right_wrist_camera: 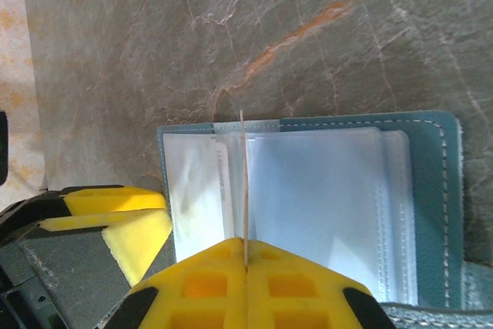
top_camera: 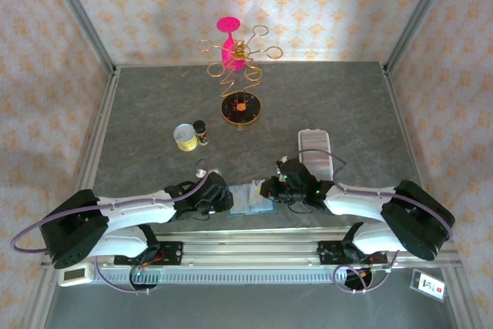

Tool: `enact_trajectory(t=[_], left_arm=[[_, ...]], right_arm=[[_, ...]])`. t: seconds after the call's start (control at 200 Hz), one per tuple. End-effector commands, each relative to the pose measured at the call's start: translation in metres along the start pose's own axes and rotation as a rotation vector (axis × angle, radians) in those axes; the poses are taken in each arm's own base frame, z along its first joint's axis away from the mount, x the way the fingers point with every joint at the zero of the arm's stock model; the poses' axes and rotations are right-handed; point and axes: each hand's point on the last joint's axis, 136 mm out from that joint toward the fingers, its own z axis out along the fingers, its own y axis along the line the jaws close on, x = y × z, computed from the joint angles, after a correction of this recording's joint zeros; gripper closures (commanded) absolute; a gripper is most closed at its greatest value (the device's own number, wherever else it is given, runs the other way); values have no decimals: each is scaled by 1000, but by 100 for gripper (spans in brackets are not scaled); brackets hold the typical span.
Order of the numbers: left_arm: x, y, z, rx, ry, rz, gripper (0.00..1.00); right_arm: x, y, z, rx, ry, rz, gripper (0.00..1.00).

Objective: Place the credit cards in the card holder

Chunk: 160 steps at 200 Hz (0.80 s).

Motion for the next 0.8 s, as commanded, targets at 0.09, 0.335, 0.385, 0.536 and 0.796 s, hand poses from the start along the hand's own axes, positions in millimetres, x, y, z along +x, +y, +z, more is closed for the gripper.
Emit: enact_trajectory(t=[0.09, 0.335, 0.385, 0.536, 0.796], left_arm=[[9, 8, 5, -16, 19, 0, 66], [11, 11, 7, -20, 25, 1, 68], [12, 11, 8, -19, 27, 2, 69], [13, 12, 10, -24, 33, 2, 72], [16, 14, 12, -30, 42, 8, 76]], right_arm=[[-3, 17, 3, -52, -4, -21, 100], [7, 10, 9, -32, 27, -16, 100], [10, 9, 10, -25, 36, -17, 100], [14, 11, 10, -36, 55, -17, 100], [19, 14, 15, -54, 88, -23, 100]])
